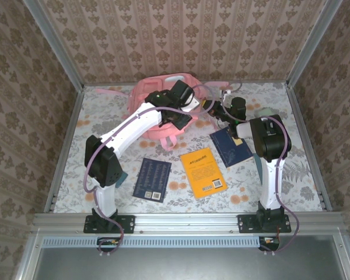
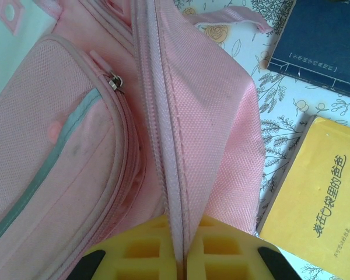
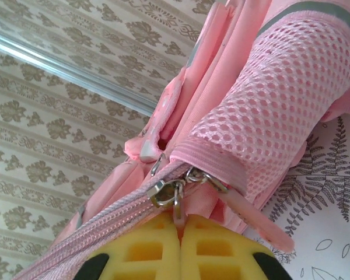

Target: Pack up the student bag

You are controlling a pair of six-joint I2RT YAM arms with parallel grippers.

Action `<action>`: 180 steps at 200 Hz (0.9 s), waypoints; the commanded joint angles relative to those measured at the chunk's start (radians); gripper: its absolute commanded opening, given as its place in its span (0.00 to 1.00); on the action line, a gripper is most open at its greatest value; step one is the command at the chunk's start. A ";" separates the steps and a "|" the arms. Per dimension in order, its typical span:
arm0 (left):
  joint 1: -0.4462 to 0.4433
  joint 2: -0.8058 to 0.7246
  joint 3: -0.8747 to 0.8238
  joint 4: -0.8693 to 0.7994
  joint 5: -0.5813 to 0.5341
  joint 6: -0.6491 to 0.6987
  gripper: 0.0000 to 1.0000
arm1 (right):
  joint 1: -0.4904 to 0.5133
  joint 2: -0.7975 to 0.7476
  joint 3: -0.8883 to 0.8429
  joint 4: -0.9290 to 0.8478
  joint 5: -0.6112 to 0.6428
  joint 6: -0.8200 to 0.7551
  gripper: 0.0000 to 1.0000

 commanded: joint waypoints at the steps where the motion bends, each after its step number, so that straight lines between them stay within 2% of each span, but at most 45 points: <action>1: 0.004 -0.071 0.009 0.037 0.007 -0.023 0.00 | 0.000 -0.042 -0.025 0.005 0.025 -0.046 0.00; 70: 0.022 -0.018 0.000 0.028 -0.049 -0.059 0.00 | 0.001 -0.262 -0.104 -0.337 -0.015 -0.361 0.00; 113: 0.035 0.029 0.030 0.021 -0.083 -0.087 0.00 | 0.046 -0.386 -0.130 -0.564 -0.019 -0.549 0.00; 158: 0.056 0.052 0.029 0.020 -0.102 -0.120 0.00 | 0.081 -0.505 -0.180 -0.703 0.001 -0.654 0.00; 180: 0.054 0.055 0.021 0.042 -0.077 -0.137 0.00 | 0.135 -0.537 -0.180 -0.743 0.006 -0.671 0.00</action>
